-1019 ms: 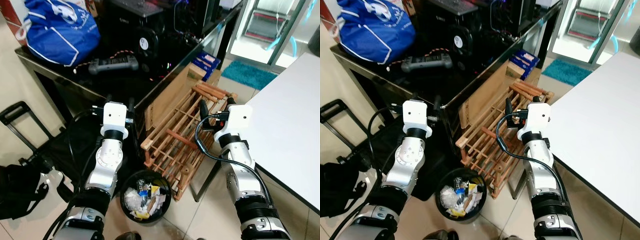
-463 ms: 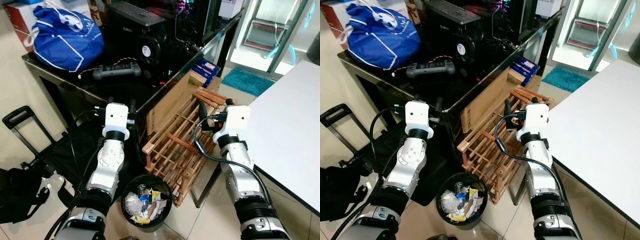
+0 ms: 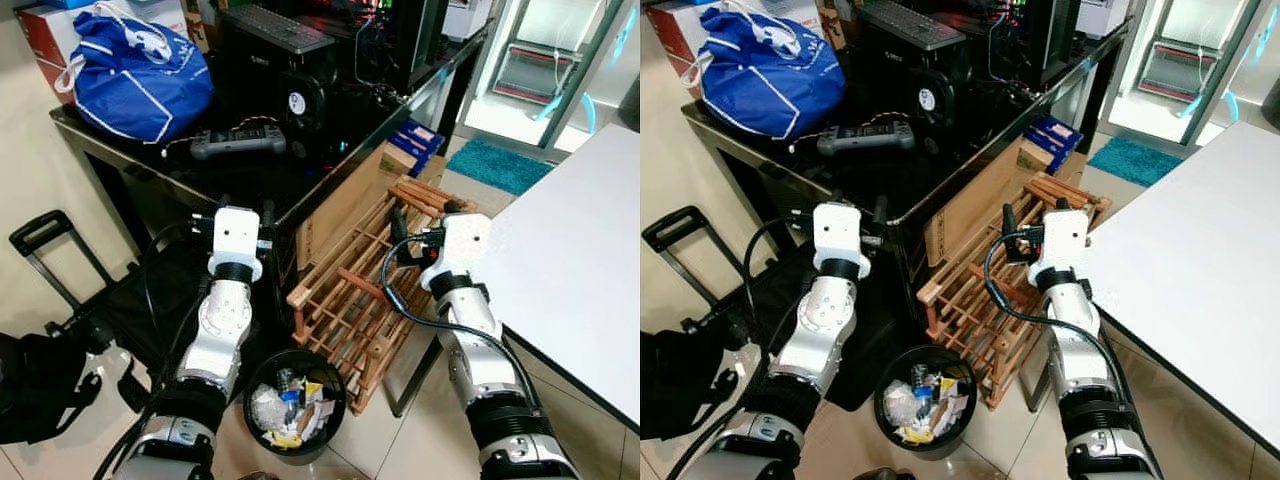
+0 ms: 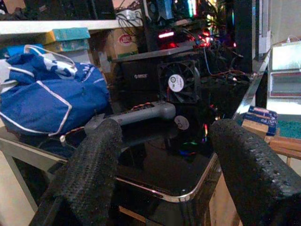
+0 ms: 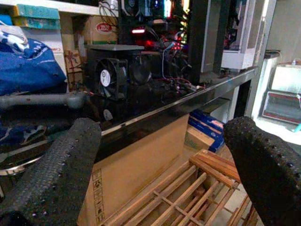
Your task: Picking trash to rubbish bin
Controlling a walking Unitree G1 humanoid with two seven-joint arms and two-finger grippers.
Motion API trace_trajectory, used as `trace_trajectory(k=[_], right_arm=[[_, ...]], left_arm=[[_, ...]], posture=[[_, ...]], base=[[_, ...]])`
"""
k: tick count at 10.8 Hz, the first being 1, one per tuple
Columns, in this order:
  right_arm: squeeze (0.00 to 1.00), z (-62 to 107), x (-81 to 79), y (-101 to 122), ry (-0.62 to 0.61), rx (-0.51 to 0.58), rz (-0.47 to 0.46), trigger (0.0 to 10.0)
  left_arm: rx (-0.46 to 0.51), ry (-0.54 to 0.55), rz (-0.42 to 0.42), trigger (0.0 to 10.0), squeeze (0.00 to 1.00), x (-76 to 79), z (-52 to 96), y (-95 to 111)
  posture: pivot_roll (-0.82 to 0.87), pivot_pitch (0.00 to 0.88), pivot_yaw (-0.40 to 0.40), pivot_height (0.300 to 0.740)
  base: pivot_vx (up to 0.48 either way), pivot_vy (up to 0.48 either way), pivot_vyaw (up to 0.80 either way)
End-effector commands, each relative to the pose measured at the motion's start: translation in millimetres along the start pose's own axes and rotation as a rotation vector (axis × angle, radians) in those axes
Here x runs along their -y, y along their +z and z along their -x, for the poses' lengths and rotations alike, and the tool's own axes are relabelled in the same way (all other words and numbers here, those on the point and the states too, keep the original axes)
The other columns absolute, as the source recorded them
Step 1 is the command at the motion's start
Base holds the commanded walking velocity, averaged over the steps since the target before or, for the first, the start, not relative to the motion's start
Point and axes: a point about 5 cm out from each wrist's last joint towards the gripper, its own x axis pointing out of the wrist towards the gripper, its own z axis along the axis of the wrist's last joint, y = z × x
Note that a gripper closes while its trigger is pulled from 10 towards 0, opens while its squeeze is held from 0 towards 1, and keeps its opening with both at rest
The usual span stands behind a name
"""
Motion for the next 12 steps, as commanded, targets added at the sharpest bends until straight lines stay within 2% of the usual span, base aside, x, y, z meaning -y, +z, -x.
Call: trace_trajectory(k=[1, 6, 12], right_arm=[[0.0, -3.5, -0.6, 3.9, -0.003, 0.009, -0.003, 10.0], [0.0, -4.1, -3.3, 2.7, 0.004, 0.002, -0.008, 10.0], [0.0, -3.2, -4.6, 1.7, 0.01, -0.002, -0.009, 10.0]], left_arm=[[-0.017, -0.002, 0.0, 10.0, 0.0, 0.8, 2.0, -3.2], [-0.02, 0.002, 0.0, 10.0, 0.0, -0.9, 1.2, -2.9], [-0.02, -0.003, 0.002, 10.0, 0.0, -0.2, 2.0, -2.8]], posture=[[-0.05, 0.028, 0.036, 0.74], [-0.03, 0.046, 0.037, 0.74], [-0.03, 0.055, 0.038, 0.74]], base=[[0.0, 0.0, 0.0], [0.0, 0.0, 0.0], [-0.273, 0.0, 0.0]])
